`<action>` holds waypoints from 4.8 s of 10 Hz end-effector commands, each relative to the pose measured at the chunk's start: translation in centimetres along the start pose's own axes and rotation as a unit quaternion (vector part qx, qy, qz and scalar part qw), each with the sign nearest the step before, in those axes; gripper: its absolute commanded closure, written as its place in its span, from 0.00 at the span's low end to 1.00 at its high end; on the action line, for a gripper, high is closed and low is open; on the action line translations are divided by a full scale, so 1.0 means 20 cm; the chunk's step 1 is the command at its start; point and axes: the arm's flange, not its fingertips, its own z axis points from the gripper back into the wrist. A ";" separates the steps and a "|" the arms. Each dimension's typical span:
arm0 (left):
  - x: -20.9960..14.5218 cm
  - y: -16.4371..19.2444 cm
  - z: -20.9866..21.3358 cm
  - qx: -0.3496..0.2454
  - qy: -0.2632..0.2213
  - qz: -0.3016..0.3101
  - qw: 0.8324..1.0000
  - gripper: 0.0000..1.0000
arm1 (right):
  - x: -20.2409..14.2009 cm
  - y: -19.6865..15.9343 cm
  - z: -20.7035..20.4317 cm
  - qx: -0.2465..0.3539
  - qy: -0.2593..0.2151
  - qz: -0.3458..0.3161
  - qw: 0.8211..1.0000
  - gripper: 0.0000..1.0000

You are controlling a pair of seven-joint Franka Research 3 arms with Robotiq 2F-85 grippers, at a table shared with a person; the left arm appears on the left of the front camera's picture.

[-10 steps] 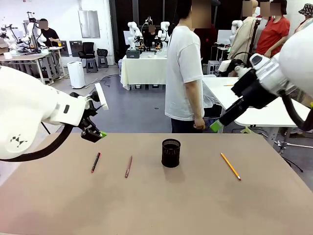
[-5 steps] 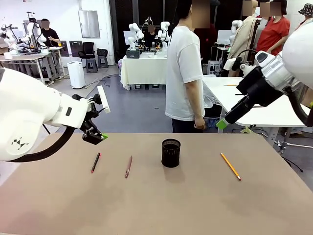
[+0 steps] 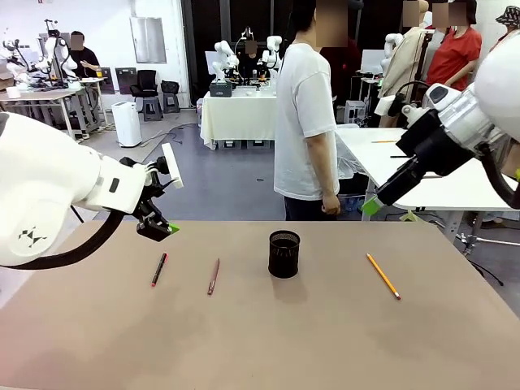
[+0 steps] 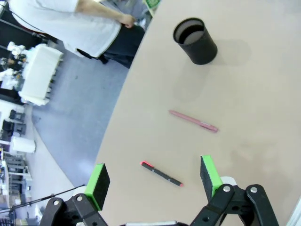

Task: Place the pens into the pen holder.
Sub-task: Pick up a writing instrument from the table and place it into the Pen holder.

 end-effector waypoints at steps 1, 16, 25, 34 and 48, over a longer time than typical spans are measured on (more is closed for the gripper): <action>-0.04 0.16 0.07 -0.066 -0.012 0.017 0.998 0.00 | -0.01 -0.08 0.10 0.038 -0.018 0.026 0.999 0.00; -0.49 0.80 0.52 -0.119 -0.147 0.161 0.969 0.00 | -0.28 -0.70 0.69 0.032 -0.090 0.120 0.988 0.00; -0.46 0.74 0.53 -0.164 -0.118 0.154 0.967 0.00 | -0.29 -0.74 0.68 0.035 -0.090 0.103 0.990 0.00; -0.45 0.74 0.54 -0.156 -0.106 0.171 0.967 0.00 | -0.30 -0.70 0.66 0.035 -0.074 0.101 0.991 0.00; 0.24 0.34 -0.02 0.016 0.158 0.322 0.933 0.00 | -0.30 -0.70 0.66 0.035 -0.074 0.101 0.991 0.00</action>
